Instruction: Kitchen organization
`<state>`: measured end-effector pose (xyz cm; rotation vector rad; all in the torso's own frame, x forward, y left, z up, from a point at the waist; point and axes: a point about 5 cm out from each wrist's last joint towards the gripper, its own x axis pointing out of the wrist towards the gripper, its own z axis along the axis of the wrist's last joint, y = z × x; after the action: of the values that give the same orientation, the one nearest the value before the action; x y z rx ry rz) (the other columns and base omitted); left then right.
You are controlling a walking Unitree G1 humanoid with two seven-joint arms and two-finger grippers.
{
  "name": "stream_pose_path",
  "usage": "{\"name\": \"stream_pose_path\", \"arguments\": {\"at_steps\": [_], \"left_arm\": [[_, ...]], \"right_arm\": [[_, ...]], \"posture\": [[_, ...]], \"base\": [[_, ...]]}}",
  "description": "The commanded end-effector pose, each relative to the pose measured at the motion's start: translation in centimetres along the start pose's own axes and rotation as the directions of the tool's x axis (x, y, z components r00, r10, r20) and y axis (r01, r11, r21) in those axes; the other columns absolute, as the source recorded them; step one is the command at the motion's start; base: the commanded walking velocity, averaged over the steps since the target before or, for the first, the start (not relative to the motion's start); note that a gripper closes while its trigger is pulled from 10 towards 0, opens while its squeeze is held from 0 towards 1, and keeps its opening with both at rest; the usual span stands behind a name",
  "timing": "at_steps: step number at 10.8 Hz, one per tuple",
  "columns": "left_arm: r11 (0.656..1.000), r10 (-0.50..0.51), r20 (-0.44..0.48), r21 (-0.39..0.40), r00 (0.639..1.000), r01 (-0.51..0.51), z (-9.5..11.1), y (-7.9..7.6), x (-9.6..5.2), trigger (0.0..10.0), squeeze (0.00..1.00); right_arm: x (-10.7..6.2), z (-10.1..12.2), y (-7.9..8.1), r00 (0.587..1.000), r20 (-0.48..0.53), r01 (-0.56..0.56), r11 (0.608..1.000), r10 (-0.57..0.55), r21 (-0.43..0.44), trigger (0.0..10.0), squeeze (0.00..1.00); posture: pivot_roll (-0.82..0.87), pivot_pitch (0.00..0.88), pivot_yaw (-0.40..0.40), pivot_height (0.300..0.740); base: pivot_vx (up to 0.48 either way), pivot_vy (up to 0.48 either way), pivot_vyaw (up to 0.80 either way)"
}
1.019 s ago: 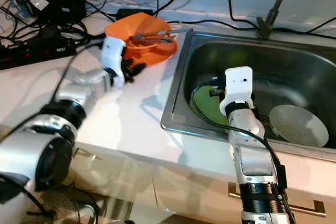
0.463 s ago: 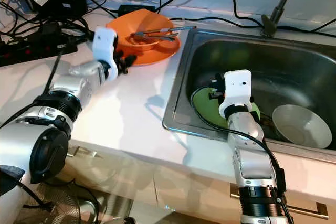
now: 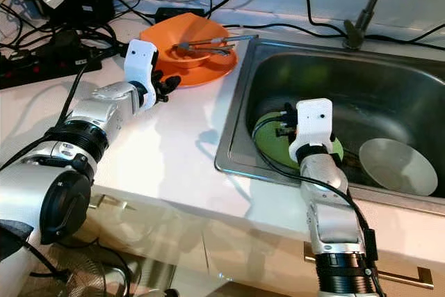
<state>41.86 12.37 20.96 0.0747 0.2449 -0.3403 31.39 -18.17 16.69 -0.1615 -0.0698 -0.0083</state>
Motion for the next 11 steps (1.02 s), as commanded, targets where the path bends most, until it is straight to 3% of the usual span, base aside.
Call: {"name": "stream_pose_path", "arguments": {"at_steps": [1, 5, 9, 10, 11], "left_arm": [[0.999, -0.021, -0.162, -0.03, 0.987, 0.016, -3.9, 0.0, -0.2, 10.0, 0.0], [0.997, -0.065, -0.198, -0.048, 0.978, 0.057, -4.3, 1.0, -1.0, 10.0, 0.0], [0.995, -0.097, -0.214, -0.051, 0.972, 0.088, -5.0, 0.9, -4.0, 10.0, 0.0], [0.996, -0.092, -0.172, -0.021, 0.981, 0.09, -4.8, 0.4, -5.2, 10.0, 0.0], [0.998, -0.066, -0.072, 0.015, 0.995, 0.068, -3.6, 0.1, -5.8, 10.0, 0.0]], "right_arm": [[0.3, 0.3, 0.2, 1.0, 0.003, -0.001, 1.0, 0.001, 0.005, 10.0, 0.0], [1.3, 0.4, 1.0, 1.0, 0.016, -0.02, 1.0, 0.019, 0.022, 10.0, 0.0], [2.0, 0.3, 1.6, 0.999, 0.025, -0.028, 0.999, 0.027, 0.042, 10.0, 0.0], [2.1, 0.2, 1.7, 0.999, 0.027, -0.029, 0.999, 0.027, 0.046, 10.0, 0.0], [2.1, 0.1, 1.9, 0.999, 0.028, -0.03, 0.998, 0.029, 0.05, 10.0, 0.0]], "posture": [[0.04, 0.146, 0.031, 0.74], [0.1, 0.123, 0.032, 0.74], [0.16, 0.11, 0.032, 0.74], [0.17, 0.11, 0.029, 0.74], [0.17, 0.109, 0.027, 0.74]], "base": [[0.0, 0.0, 0.0], [0.0, 0.0, 0.0], [0.0, 0.0, 0.0], [0.0, 0.0, 0.0], [0.0, 0.0, 0.0]]}}
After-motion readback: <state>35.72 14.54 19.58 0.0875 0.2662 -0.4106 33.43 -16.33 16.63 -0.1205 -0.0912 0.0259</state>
